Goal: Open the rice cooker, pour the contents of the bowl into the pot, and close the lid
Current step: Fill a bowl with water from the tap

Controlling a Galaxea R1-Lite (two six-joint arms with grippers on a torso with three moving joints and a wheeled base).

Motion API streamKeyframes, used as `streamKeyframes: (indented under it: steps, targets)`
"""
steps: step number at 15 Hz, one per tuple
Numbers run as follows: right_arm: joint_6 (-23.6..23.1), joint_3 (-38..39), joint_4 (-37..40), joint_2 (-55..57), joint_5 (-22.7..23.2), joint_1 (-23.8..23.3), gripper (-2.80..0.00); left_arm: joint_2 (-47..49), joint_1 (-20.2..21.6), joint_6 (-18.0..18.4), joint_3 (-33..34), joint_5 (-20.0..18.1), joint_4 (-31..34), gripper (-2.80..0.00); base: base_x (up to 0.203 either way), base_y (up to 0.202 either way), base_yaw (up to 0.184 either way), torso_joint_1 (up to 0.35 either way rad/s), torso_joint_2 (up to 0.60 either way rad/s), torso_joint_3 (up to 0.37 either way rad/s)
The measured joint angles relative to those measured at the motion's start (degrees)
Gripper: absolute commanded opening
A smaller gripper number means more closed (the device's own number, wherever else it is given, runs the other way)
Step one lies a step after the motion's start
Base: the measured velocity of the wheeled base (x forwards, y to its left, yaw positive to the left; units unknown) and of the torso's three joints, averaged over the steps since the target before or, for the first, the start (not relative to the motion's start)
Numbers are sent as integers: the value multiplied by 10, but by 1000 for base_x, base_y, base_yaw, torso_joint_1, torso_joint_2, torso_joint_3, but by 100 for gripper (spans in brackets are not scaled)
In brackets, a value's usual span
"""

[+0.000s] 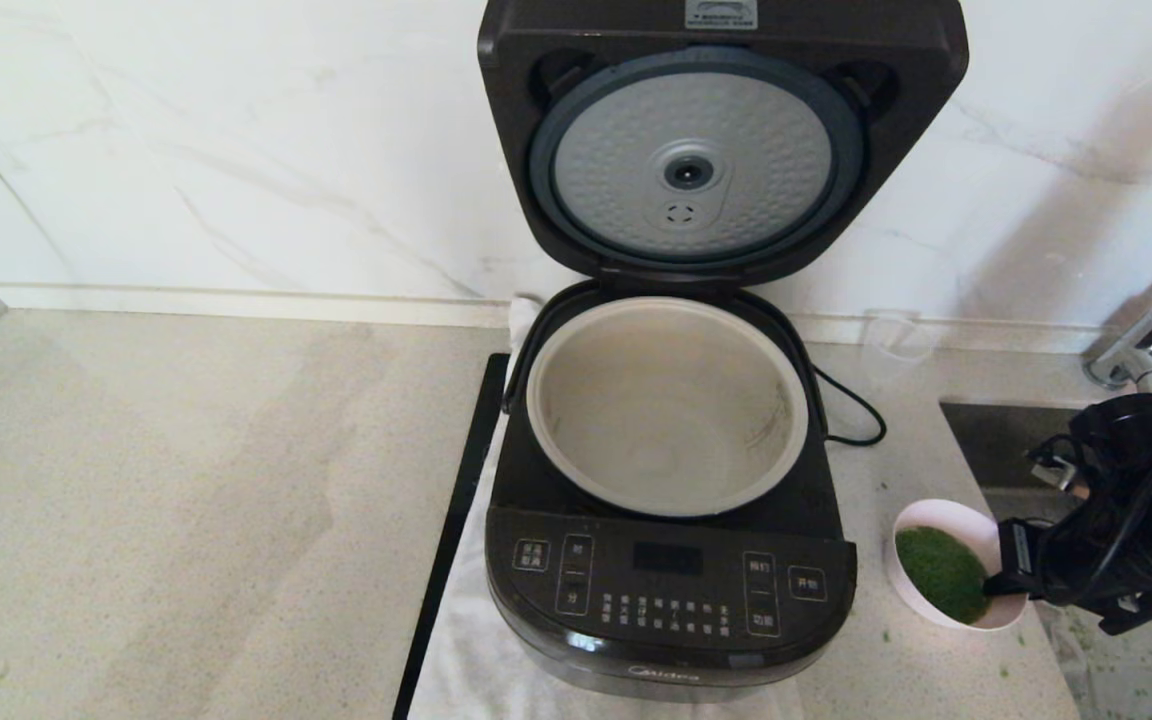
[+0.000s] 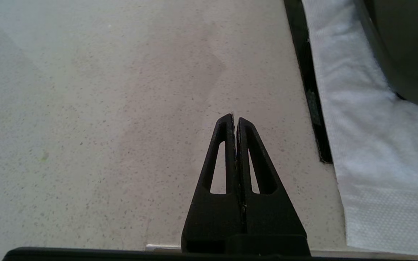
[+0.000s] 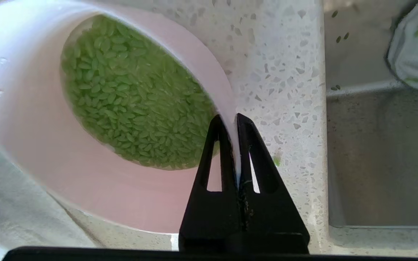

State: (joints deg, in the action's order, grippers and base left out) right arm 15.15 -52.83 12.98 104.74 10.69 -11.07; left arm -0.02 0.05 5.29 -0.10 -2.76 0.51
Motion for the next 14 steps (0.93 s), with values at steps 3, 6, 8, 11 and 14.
streamKeyframes:
  steps: [3,6,8,11,14]
  targets:
    - [0,-3,5,-23,-2,-1,-280,0,0,0,0,0,0,-280,0,0,0,0,0,0]
    - [7,-24,47,-49,1,-17,-280,0,0,0,0,0,0,-280,0,0,0,0,0,0]
    - [20,-49,79,-60,8,-48,-280,0,0,0,0,0,0,-280,0,0,0,0,0,0]
    - [23,-77,103,-64,33,-112,-280,0,0,0,0,0,0,-280,0,0,0,0,0,0]
    - [23,-102,106,-52,56,-194,-280,0,0,0,0,0,0,-280,0,0,0,0,0,0]
